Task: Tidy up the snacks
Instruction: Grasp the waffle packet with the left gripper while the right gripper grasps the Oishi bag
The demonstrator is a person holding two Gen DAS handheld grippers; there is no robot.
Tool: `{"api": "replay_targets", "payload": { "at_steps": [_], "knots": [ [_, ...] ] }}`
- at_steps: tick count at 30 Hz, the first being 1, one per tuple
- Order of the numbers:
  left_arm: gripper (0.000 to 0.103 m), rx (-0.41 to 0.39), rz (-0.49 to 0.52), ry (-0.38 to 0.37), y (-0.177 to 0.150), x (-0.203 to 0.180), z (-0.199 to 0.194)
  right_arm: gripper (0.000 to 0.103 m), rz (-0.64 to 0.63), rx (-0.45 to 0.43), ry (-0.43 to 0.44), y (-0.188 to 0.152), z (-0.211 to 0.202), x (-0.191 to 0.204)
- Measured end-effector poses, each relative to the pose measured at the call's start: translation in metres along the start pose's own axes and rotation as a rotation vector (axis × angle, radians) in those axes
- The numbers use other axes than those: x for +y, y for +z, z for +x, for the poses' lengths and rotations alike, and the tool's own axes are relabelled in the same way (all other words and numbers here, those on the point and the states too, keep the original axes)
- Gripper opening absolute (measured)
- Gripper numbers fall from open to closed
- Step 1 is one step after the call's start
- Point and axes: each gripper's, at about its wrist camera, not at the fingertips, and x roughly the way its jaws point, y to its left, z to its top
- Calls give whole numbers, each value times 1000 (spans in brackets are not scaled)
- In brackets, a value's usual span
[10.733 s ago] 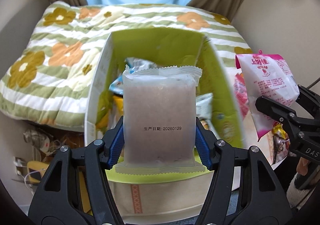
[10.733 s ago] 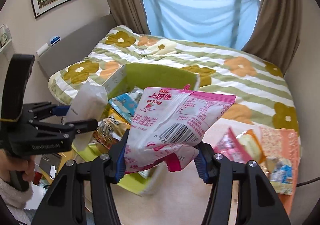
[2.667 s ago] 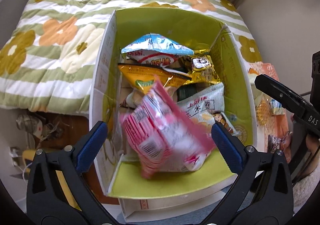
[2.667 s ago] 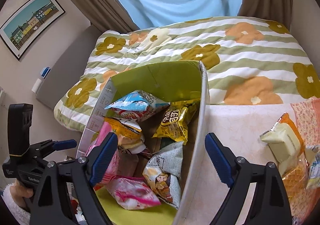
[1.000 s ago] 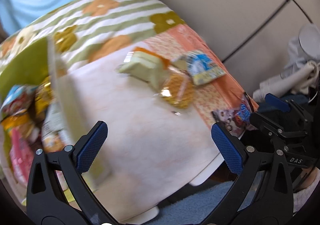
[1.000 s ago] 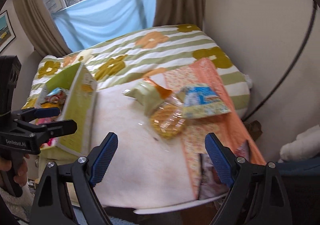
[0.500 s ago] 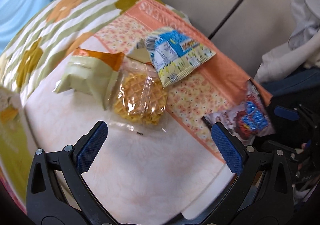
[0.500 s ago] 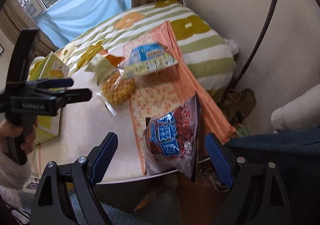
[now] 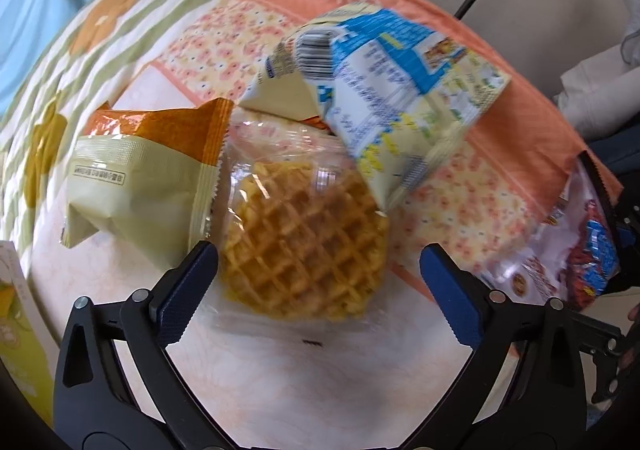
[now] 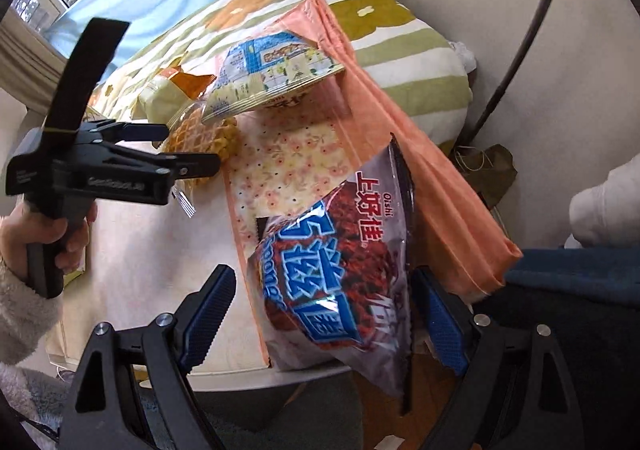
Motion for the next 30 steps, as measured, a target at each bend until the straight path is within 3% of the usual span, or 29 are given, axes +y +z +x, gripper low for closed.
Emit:
{"api": "replay_targets", "payload": {
  "at_steps": [8, 13, 22, 30],
  "knots": [
    [92, 19, 44, 33, 0, 1, 20, 87, -40, 32, 1, 8, 19, 13],
    [79, 6, 55, 37, 3, 1, 19, 87, -51, 36, 1, 11, 23, 16],
    [75, 15, 38, 13, -5, -4, 6, 86, -65, 37, 1, 9, 21, 17],
    [75, 19, -17, 45, -30, -8, -15, 66, -89, 30, 18, 6, 14, 19]
  ]
}}
